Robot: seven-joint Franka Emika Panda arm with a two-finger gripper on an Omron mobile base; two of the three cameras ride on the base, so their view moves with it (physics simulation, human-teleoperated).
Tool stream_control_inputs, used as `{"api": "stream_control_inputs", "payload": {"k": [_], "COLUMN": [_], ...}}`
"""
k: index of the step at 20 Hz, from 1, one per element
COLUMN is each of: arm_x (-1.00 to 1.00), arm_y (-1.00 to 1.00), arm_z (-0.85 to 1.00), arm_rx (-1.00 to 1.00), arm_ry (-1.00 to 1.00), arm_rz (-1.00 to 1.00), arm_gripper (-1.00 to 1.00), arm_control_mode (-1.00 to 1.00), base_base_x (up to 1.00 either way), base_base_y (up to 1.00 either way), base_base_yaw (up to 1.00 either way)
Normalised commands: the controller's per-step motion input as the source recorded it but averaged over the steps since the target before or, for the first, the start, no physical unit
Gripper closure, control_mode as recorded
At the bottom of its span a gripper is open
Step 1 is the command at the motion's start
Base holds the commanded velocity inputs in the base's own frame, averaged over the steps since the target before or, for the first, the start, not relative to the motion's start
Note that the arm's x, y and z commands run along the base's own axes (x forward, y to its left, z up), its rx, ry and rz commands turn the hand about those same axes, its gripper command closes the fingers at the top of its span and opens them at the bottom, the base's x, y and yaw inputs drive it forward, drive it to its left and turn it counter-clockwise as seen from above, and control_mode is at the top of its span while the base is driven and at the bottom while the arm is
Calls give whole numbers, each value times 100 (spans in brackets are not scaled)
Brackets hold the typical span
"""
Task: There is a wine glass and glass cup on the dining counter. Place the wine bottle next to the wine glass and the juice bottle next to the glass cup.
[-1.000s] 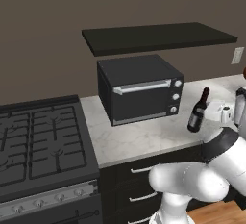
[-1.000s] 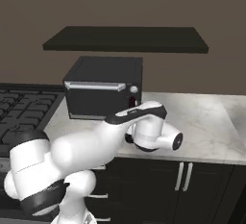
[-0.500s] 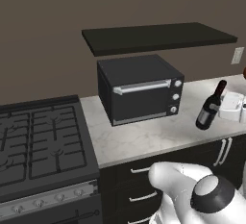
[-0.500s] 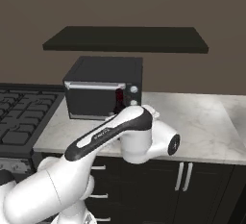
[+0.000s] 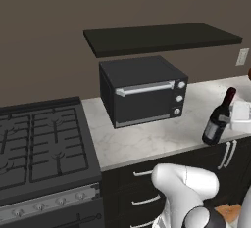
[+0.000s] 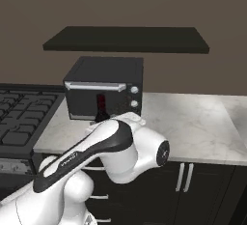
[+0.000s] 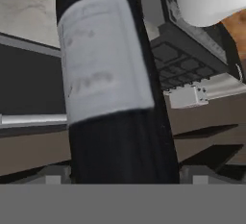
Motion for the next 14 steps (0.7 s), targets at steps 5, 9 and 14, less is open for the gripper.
{"api": "stream_control_inputs", "payload": {"k": [5,9,14], "arm_x": [-70,-23,0], "arm_y": [51,15,0], "arm_z": [-1,-3,0], "arm_rx": [-3,-2,0], "arm_ry": [4,0,0], "arm_rz": [12,8,0], "arm_gripper": [100,100,100], "arm_control_mode": [-100,100,100], "base_base_x": [0,-70,-63], "base_base_y": [0,65,85], "base_base_yaw": [0,49,86]}}
